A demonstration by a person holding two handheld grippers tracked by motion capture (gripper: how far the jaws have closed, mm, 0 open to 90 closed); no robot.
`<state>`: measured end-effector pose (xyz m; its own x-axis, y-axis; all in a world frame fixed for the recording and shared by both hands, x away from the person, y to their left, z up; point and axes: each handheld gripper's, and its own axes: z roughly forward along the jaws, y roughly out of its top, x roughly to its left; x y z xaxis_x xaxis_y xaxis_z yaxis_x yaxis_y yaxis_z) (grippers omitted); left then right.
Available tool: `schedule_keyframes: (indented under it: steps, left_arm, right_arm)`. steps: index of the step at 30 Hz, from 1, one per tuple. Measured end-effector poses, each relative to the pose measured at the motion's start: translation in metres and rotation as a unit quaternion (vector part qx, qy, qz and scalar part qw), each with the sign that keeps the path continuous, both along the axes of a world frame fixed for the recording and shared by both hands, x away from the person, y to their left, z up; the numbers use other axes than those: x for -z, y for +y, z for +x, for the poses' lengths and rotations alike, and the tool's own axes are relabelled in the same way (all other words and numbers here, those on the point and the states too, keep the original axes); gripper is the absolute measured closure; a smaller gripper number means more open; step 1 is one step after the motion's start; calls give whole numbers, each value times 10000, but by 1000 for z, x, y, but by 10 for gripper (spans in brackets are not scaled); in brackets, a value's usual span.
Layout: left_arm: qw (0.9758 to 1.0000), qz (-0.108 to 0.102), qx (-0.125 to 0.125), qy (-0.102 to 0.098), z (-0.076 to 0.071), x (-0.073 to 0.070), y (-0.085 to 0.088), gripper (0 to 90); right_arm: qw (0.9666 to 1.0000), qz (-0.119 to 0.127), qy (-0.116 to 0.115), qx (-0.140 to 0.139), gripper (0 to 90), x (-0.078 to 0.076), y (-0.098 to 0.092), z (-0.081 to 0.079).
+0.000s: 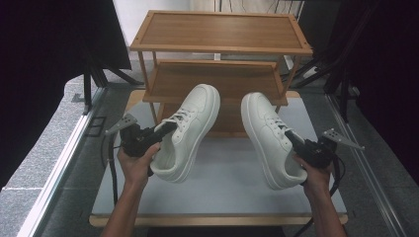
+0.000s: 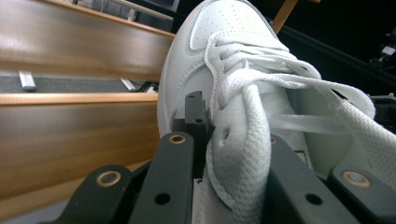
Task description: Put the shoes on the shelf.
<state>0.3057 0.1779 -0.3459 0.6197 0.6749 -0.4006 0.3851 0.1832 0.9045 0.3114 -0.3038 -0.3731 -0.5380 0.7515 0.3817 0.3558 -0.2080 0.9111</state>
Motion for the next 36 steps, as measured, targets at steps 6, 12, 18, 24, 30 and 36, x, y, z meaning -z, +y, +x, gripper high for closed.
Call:
schedule_keyframes:
  steps: [6, 12, 18, 24, 30, 36]
  left_arm:
    - [10000, 19, 52, -68, 8, -13, -7, 830]
    - [9999, -75, 81, -65, 22, -21, -12, 830]
    - [9999, 4, 144, -80, 40, -30, -20, 829]
    - [9999, -48, 112, -45, 56, -32, -23, 829]
    - [9999, -108, 85, 13, 66, -31, -25, 829]
    - [9997, -216, -23, 118, 75, -30, -26, 828]
  right_arm:
    - [9998, -160, -64, -14, 838, -22, 10, 9]
    - [9997, -160, -112, 151, 838, -41, 17, 22]
    - [9997, -50, -32, 245, 838, -49, 24, 40]
    - [9995, -21, 9, 319, 838, -55, 29, 52]
    - [9993, -37, 62, 377, 837, -61, 35, 61]
    - [9988, -96, 102, 463, 837, -65, 39, 70]
